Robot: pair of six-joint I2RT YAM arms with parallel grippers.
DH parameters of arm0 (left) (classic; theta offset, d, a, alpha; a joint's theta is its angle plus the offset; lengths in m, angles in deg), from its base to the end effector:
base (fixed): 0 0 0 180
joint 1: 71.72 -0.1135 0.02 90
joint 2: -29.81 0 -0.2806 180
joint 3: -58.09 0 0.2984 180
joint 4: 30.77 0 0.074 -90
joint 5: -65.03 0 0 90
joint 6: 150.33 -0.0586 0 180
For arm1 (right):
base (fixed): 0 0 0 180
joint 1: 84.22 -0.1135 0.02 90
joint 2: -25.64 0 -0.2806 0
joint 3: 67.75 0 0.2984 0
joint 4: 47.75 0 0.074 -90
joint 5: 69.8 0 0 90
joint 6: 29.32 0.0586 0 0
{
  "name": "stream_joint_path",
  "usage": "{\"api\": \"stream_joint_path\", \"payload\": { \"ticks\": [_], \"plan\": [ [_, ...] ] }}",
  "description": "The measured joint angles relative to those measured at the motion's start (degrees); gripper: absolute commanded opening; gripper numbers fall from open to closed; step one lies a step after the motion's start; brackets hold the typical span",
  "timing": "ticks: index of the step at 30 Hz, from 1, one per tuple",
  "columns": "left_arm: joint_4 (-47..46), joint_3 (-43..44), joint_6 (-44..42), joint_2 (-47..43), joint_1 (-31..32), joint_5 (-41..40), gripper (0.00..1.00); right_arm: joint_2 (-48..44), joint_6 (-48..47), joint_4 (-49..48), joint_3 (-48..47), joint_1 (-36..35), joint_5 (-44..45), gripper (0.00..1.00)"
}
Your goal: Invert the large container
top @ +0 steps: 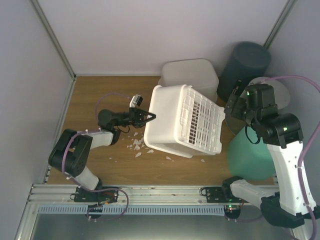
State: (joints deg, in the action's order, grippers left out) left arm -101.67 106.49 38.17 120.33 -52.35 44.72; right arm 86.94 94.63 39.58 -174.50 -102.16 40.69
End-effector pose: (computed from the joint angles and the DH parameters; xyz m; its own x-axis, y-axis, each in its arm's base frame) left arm 0.2899 -0.1602 0.2394 -0.9479 -0.0306 -0.3170 0.3176 -0.1660 -0.9336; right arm 0.1876 0.0392 0.4862 -0.5495 0.3720 -0.7481 0.3210 0.9207 0.2220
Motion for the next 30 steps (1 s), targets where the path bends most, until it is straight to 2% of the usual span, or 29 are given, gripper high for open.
{"api": "stream_joint_path", "payload": {
  "ticks": [8, 14, 17, 20, 25, 30],
  "plan": [
    [4.09, -0.44, -1.57, 6.36, -0.09, 0.17, 0.00, 1.18, 0.46, 0.13, 2.78, 0.00, -0.44, 1.00],
    [9.49, 1.95, -9.84, 17.40, -0.07, 9.03, 0.05, 2.23, 0.50, -0.33, 3.50, 0.00, -1.92, 1.00],
    [10.05, 2.58, -10.88, 25.94, -0.07, 10.78, 0.17, 2.16, 0.31, -1.18, 3.63, 0.00, -3.32, 1.00],
    [9.25, 3.04, -8.37, 33.33, 0.00, 11.98, 0.32, 2.14, -0.24, -2.19, 4.37, 0.00, -5.92, 1.00],
    [3.37, 6.62, -2.93, 39.32, 0.24, 14.36, 0.42, 2.08, -2.21, -4.13, 7.96, 0.00, -15.34, 0.99],
    [-5.09, 15.61, 7.65, 45.75, 0.74, 15.93, 0.53, 1.36, -3.54, -7.26, 13.77, -1.51, -27.76, 0.98]
  ]
}}
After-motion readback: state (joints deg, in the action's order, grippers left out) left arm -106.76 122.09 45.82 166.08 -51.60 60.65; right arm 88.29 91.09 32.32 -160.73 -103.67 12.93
